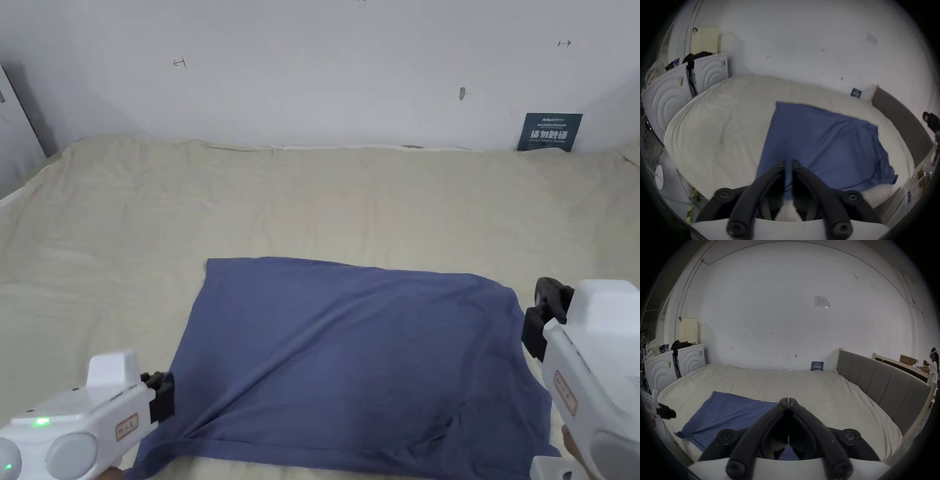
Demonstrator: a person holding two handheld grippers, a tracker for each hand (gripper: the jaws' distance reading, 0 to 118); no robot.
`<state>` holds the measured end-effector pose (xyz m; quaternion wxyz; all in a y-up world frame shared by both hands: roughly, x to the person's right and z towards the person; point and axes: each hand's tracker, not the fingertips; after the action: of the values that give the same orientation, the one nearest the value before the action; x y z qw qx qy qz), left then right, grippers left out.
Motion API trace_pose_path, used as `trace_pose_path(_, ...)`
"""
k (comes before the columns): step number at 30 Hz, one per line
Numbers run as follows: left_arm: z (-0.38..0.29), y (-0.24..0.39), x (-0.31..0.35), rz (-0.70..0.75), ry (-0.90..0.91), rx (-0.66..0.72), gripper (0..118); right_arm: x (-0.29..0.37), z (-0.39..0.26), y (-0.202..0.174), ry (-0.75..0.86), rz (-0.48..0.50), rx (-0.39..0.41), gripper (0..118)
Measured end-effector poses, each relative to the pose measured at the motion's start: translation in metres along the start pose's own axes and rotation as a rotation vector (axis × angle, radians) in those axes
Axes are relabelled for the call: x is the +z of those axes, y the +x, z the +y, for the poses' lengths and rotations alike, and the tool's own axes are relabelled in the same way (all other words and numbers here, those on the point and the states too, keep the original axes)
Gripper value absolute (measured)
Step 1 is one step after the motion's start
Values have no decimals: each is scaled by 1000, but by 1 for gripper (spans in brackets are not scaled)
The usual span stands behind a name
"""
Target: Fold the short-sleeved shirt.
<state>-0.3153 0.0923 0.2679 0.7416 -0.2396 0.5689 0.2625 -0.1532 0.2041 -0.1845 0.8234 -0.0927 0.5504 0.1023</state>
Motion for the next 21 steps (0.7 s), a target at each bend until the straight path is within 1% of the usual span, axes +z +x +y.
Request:
trace_pose_path(1,-7,-3,-3,35,-4,-6,60,-1,-1,-2,-9,5,-5,1)
trace_pose_path(2,-13,-6,-8,52,-26,-14,92,-2,-3,-3,-16,8,-8,1)
trace_pose_path(3,-22,-19,-20,65,-63,-5,108,-3,-4,-4,-21,9,-6,1)
trace_pose_path(4,-28,-25,-28,70,-105,4,114,-5,-5,-5,-26,12,-3,1)
trace_pose_path(6,-38,-30,-39,69,-161,22,105,-8,-8,-6,-49,18,-7,1)
trace_pose_path(8,-41,-24,-32,84,-177,16,93,-10,-12,-4,-62,19,-17,1)
trace_pose_path(9,-46,-25,-38,100,-192,15,93,-10,-14,-4,-73,16,-21,1)
trace_pose_path(10,-51,-25,-43,116,-209,12,90,-10,-16,-3,-81,13,-22,1)
trace_pose_path(11,-56,-31,-52,124,-226,15,84,-10,-18,-2,-89,11,-22,1)
trace_pose_path(13,-64,-32,-61,117,-245,9,61,-9,-21,0,-105,3,-20,1)
trace_pose_path(14,-68,-32,-63,87,-251,4,46,-9,-23,2,-112,0,-21,1)
trace_pose_path(16,-68,-27,-55,51,-212,7,24,-8,-27,7,-129,-6,-24,1)
trace_pose_path(17,-67,-24,-53,42,-207,-1,10,-7,-30,9,-139,-14,-28,2)
trace_pose_path(19,-60,-21,-56,57,-205,-17,7,-7,-39,17,-171,-28,-35,2)
trace_pose_path(20,-57,-22,-56,55,-195,-31,7,-8,-45,21,-212,-31,-41,4)
trace_pose_path(21,-55,-21,-53,52,-180,-35,7,-11,-54,27,-255,-39,-53,11)
